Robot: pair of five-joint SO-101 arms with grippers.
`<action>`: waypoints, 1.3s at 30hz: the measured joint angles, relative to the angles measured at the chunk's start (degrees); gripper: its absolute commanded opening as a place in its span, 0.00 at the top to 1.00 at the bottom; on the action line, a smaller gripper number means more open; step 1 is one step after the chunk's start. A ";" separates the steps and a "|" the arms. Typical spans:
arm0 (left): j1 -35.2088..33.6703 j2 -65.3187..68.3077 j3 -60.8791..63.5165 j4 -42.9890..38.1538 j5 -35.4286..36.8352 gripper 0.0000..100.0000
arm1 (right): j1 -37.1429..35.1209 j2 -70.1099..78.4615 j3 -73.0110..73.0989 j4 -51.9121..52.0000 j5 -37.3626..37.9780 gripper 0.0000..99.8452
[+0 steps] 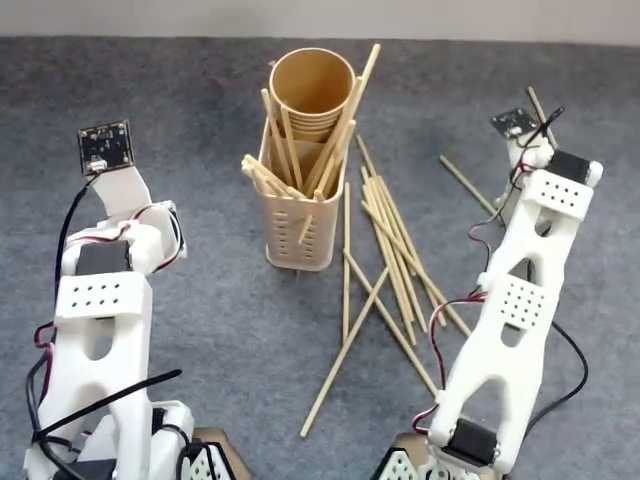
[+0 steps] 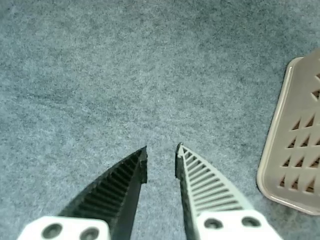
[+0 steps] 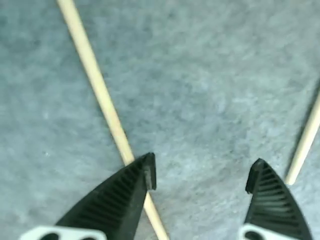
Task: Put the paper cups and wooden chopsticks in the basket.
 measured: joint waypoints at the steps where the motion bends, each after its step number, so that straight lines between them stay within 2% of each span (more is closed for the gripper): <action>1: 0.00 0.00 0.35 -0.44 0.00 0.89 | -0.09 0.44 -1.05 0.26 -1.58 0.69; 7: 0.00 0.00 3.08 -4.66 0.00 0.89 | 0.26 -3.96 -1.58 -0.44 -7.30 0.69; 12: 0.00 0.00 3.08 -5.27 0.00 0.89 | 3.08 -5.27 -1.49 -8.97 -12.04 0.69; 20: 0.00 0.00 3.08 -5.27 0.00 0.89 | 5.80 -3.08 -1.41 -19.52 -12.75 0.69; 27: 0.00 0.00 3.08 -5.27 0.00 0.89 | 7.12 2.55 -1.58 -25.14 -10.37 0.70; 29: 0.00 0.00 3.08 -5.27 0.00 0.89 | 7.65 4.04 -1.76 -26.02 -10.37 0.77; 33: 0.00 0.00 3.08 -5.27 0.00 0.89 | 8.18 5.45 -1.85 -26.29 -10.37 0.98; 39: 0.00 0.00 3.08 -5.27 0.00 0.89 | 8.35 5.71 -1.85 -24.00 -10.20 0.99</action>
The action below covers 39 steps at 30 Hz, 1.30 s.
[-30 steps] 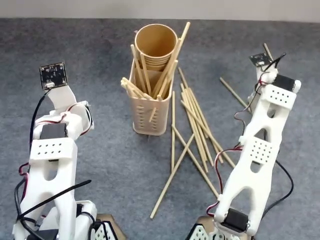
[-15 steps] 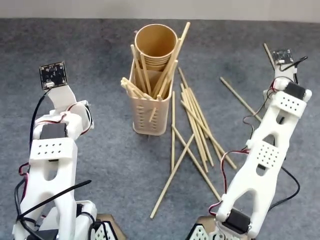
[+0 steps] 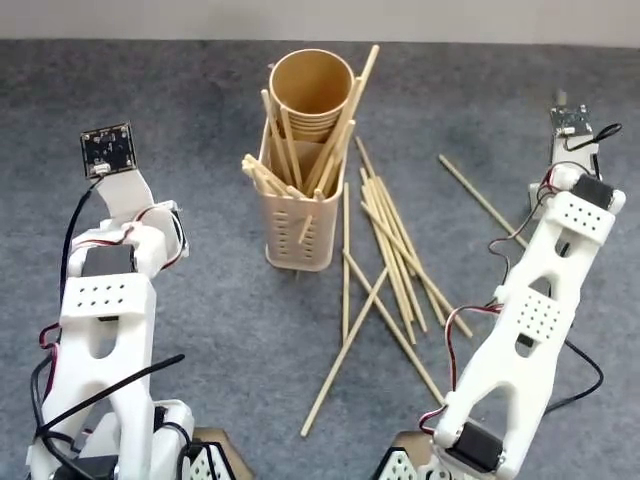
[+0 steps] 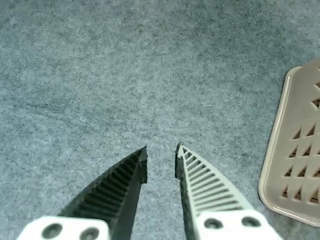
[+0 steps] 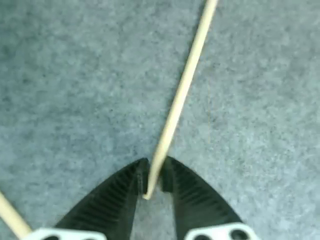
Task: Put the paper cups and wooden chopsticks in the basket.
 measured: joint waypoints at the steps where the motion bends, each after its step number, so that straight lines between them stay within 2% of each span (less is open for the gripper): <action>1: 0.00 0.00 0.00 0.00 0.00 0.89 | 0.00 0.00 0.00 0.79 0.09 0.99; 7: 0.00 0.00 0.00 0.00 0.00 0.89 | -0.09 -1.93 -0.26 6.59 0.09 0.99; 14: 0.00 0.00 0.00 0.00 0.00 0.89 | -2.29 -10.90 0.09 22.42 -0.18 0.99; 21: 1.76 0.00 1.05 -0.44 0.00 0.89 | -5.54 -27.60 0.09 25.49 -11.69 0.99; 26: 2.20 0.00 2.81 -3.25 0.00 0.89 | -10.11 -42.11 0.70 25.67 -13.63 0.99; 28: 2.20 0.00 2.81 -3.69 0.00 0.89 | -11.60 -48.70 6.95 25.67 -13.19 0.99; 30: 2.20 0.00 2.81 -3.87 0.00 0.89 | -13.54 -55.21 18.02 25.67 -9.49 0.99; 35: 2.20 0.00 2.81 -3.87 0.00 0.89 | -20.04 -71.65 55.74 25.67 2.64 0.99; 39: 2.20 0.00 2.81 -3.87 0.00 0.89 | -21.19 -83.69 82.20 21.27 6.86 0.99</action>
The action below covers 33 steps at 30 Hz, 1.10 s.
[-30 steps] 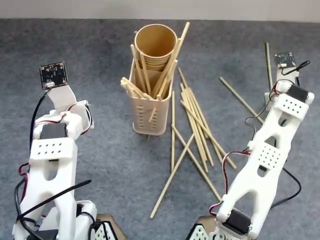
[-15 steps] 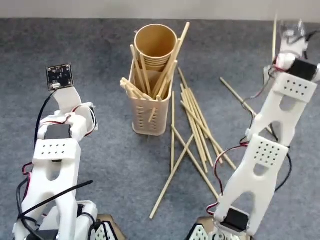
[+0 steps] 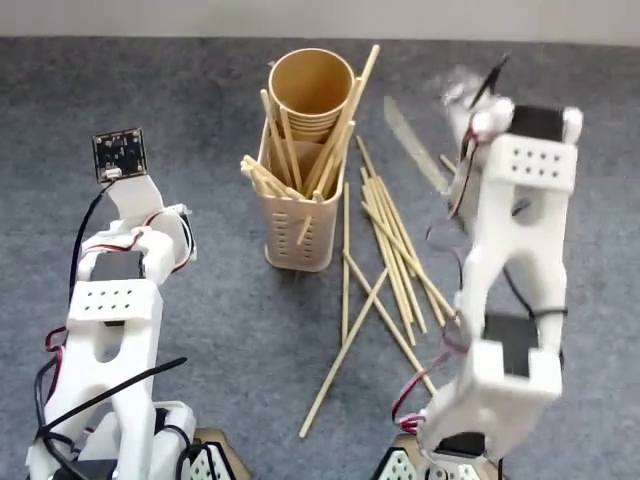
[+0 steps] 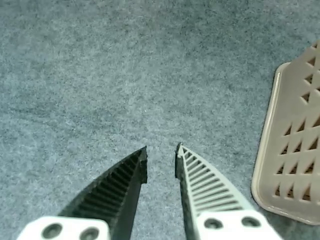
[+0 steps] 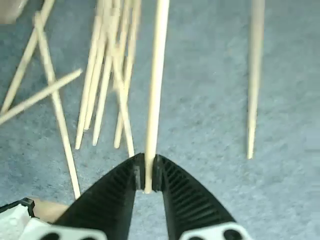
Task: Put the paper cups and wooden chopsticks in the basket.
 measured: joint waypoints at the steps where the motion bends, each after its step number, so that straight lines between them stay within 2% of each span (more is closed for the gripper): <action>1: 0.00 0.00 0.00 0.00 0.00 0.89 | 0.09 -2.37 5.36 -2.55 0.26 0.99; 5: 0.00 0.00 0.00 0.00 0.00 0.89 | 0.70 -7.03 23.65 -15.74 0.00 0.99; 8: 0.00 0.00 0.00 0.00 0.00 0.89 | 3.78 -7.47 32.88 -24.88 -0.35 0.99; 14: 0.00 0.00 0.00 0.00 0.00 0.89 | 9.49 -7.47 37.54 -34.73 -0.35 0.99; 21: 0.00 0.00 0.00 0.00 0.00 0.89 | 16.00 -7.56 37.63 -38.07 0.79 0.99; 31: 0.00 0.00 0.00 0.00 0.00 0.89 | 13.27 -7.56 37.80 -38.07 7.82 0.99; 33: 0.00 0.00 0.00 0.00 0.00 0.89 | 13.10 -7.56 37.80 -38.07 11.16 0.94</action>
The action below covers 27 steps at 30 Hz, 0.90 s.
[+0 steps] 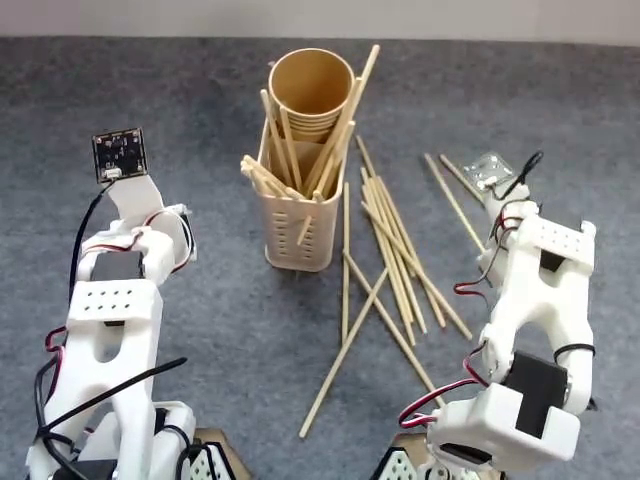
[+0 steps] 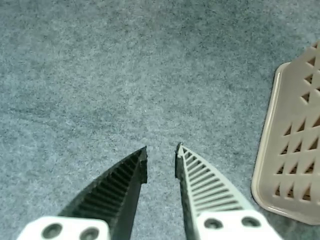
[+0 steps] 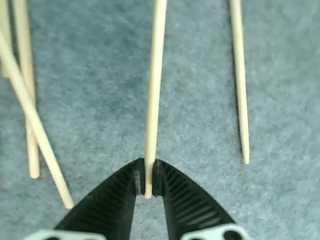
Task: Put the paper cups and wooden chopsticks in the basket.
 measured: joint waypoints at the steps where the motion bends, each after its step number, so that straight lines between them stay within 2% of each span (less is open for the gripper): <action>1: 0.00 0.00 0.00 0.00 0.00 0.89 | 0.09 0.00 0.00 0.00 1.41 0.91; 4: 0.00 0.00 0.00 0.00 0.00 0.89 | 0.62 0.00 0.00 0.00 4.04 0.79; 6: 0.00 0.00 0.00 0.00 0.00 0.89 | 1.41 -0.09 0.00 0.00 4.66 0.75; 14: 0.00 0.00 0.00 0.00 0.00 0.89 | 3.25 -0.09 -1.93 -0.18 4.75 0.74; 18: 0.00 0.00 0.00 0.00 0.00 0.89 | 1.23 1.67 -3.87 -4.48 4.75 0.74; 27: 0.00 0.00 0.00 0.00 0.00 0.89 | -1.14 22.33 -19.16 -7.03 2.11 0.74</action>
